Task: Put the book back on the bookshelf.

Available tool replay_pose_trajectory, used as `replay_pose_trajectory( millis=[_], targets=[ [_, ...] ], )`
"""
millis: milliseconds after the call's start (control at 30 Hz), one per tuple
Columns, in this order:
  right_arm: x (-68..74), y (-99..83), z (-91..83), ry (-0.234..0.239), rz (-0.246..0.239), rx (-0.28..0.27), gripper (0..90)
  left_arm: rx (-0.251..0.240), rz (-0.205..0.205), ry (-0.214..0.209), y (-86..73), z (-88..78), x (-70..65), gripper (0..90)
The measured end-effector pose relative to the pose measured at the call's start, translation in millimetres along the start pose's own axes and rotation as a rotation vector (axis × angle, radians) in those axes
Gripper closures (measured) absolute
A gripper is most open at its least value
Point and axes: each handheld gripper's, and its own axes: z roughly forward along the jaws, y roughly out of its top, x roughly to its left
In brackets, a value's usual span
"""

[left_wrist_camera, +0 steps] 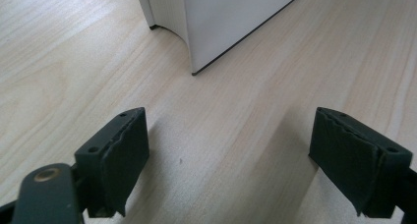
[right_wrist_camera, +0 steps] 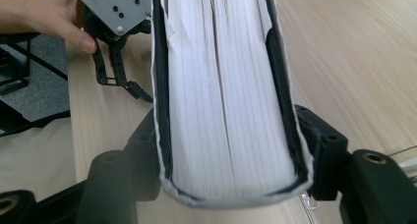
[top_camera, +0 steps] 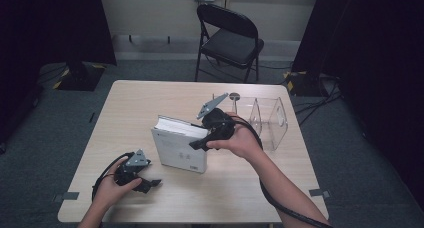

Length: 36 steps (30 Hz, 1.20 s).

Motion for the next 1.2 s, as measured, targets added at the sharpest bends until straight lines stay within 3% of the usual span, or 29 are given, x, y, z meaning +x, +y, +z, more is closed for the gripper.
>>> replay_pose_trajectory(
  millis=[367, 633, 700, 833, 1200],
  targets=[
    [0.0, 16.1, 13.4, 0.006, -0.003, 0.075, 34.9, -0.049, 0.012, -0.01, -6.0, 1.5, 1.7, 10.5],
    [1.9, 24.2, 22.6, 0.036, -0.005, 0.073, 34.0, -0.04, 0.021, -0.019, -5.3, 2.5, 1.1, 6.3],
    [2.1, 26.7, 24.3, 0.03, -0.008, 0.082, 34.7, -0.041, 0.02, -0.019, -5.3, 2.6, 1.0, 6.3],
    [3.3, 31.6, 29.9, 0.02, -0.02, 0.159, 35.9, -0.04, 0.021, -0.019, -5.3, 2.5, 1.0, 6.3],
    [2.8, 36.2, 35.0, 0.014, -0.045, 0.175, 38.5, -0.039, 0.023, -0.019, -5.3, 2.5, 1.2, 6.3]
  ],
)
